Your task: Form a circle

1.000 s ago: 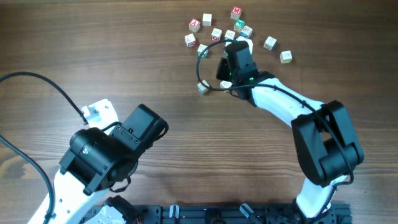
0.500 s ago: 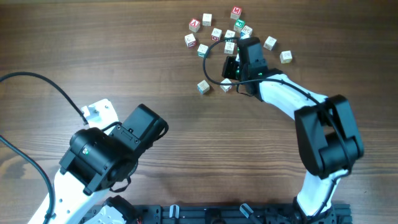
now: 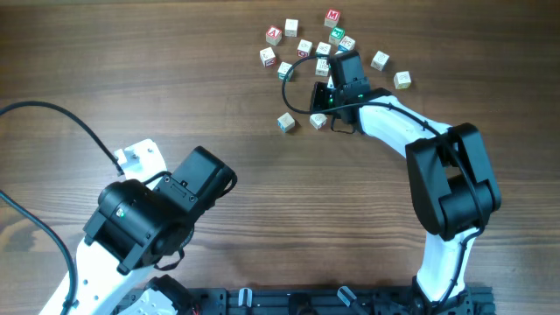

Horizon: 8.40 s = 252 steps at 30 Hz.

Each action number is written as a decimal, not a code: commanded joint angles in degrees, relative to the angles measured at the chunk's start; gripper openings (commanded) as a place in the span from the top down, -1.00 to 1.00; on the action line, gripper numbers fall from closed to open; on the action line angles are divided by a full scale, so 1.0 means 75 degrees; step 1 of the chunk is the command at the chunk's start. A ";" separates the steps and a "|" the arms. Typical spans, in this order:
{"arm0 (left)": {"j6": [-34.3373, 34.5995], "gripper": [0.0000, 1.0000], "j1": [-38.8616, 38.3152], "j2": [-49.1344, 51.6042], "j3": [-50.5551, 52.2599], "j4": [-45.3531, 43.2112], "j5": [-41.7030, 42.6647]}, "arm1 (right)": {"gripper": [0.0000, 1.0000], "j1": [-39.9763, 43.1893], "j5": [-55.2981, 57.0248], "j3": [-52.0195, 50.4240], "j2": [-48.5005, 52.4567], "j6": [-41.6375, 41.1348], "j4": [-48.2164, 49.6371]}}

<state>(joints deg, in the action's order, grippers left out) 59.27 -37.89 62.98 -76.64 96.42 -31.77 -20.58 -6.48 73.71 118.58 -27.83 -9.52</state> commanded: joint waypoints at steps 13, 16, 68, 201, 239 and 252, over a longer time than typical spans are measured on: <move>0.0108 -1.00 -0.0012 -0.0032 0.0026 0.0009 -0.0044 | 0.91 -0.0061 -0.0175 0.0344 0.0058 0.0309 -0.0685; 0.0108 -1.00 -0.0012 -0.0035 0.0026 0.0009 -0.0044 | 0.91 -0.0061 -0.0175 0.0344 -0.0026 0.0315 -0.0833; 0.0108 -0.99 -0.0012 -0.0035 0.0026 0.0009 -0.0044 | 0.91 -0.0329 -0.0664 0.0344 -0.0245 -0.0114 -0.1731; 0.0108 -1.00 -0.0012 -0.0032 0.0026 0.0009 -0.0044 | 0.91 -0.2378 0.2465 0.0058 -0.0606 -0.2104 -0.2830; 0.0108 -1.00 -0.0012 -0.0035 0.0026 0.0009 -0.0044 | 0.91 -0.2296 0.3013 0.0052 -0.0490 -0.2518 -0.2331; 0.0108 -1.00 -0.0012 -0.0035 0.0026 0.0009 -0.0044 | 0.91 -0.2305 0.1973 0.0052 -0.0490 -0.1597 -0.2366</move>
<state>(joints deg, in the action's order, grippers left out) 59.27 -37.89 62.98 -76.64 96.44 -31.77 -38.04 9.21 74.48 113.47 -40.21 -26.28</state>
